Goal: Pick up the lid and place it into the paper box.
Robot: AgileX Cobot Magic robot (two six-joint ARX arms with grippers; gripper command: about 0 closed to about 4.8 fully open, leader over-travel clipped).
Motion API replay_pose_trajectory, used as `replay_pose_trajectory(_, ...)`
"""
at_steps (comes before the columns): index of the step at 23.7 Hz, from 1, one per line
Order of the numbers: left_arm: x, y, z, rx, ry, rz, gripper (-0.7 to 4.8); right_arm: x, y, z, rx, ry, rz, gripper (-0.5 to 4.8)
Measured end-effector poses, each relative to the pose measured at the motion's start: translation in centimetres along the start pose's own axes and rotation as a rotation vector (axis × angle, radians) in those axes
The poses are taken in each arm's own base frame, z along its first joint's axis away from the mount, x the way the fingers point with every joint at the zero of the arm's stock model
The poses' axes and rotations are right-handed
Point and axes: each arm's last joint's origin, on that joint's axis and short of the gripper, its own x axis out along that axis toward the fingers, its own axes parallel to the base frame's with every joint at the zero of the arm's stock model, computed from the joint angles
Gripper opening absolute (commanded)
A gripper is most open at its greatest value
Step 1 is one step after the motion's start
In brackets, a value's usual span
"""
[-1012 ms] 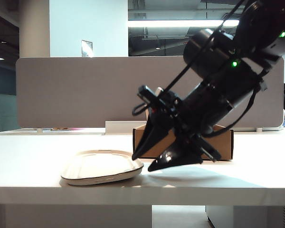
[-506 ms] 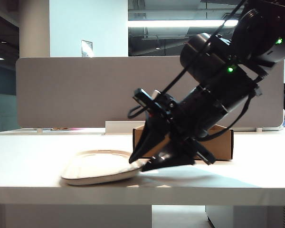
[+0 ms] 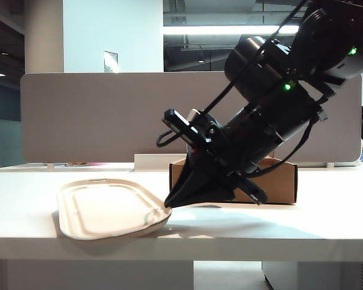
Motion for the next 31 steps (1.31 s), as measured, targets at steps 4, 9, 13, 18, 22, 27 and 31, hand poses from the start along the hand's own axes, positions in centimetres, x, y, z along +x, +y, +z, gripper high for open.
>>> replay_pose_trajectory(4,0.0,0.0,0.0,0.000,0.000,0.000,-0.05,0.0,0.0,0.0,-0.001,-0.002,-0.001,-0.05)
replay_pose_trajectory(9,0.0,0.0,0.0,0.000,0.000,0.000,-0.05,0.0,0.6,1.1,-0.035,-0.068,0.040,-0.05)
replay_pose_trajectory(13,0.0,0.0,0.0,0.000,0.000,0.000,-0.05,-0.1,1.4,2.4,-0.051,-0.098,0.060,-0.05)
replay_pose_trajectory(18,0.0,0.0,0.0,0.000,0.000,0.000,-0.05,-0.9,3.8,6.1,-0.124,-0.166,0.092,-0.05)
replay_pose_trajectory(22,0.0,0.0,0.0,0.000,0.000,0.000,-0.05,-2.6,4.8,9.5,-0.206,-0.194,0.062,-0.05)
replay_pose_trajectory(27,0.0,0.0,0.0,0.000,0.000,0.000,-0.05,-6.5,1.7,13.0,-0.146,-0.298,-0.053,-0.05)
replay_pose_trajectory(31,0.0,0.0,0.0,0.000,0.000,0.000,-0.05,-9.5,-1.3,14.0,-0.096,-0.349,-0.141,-0.05)
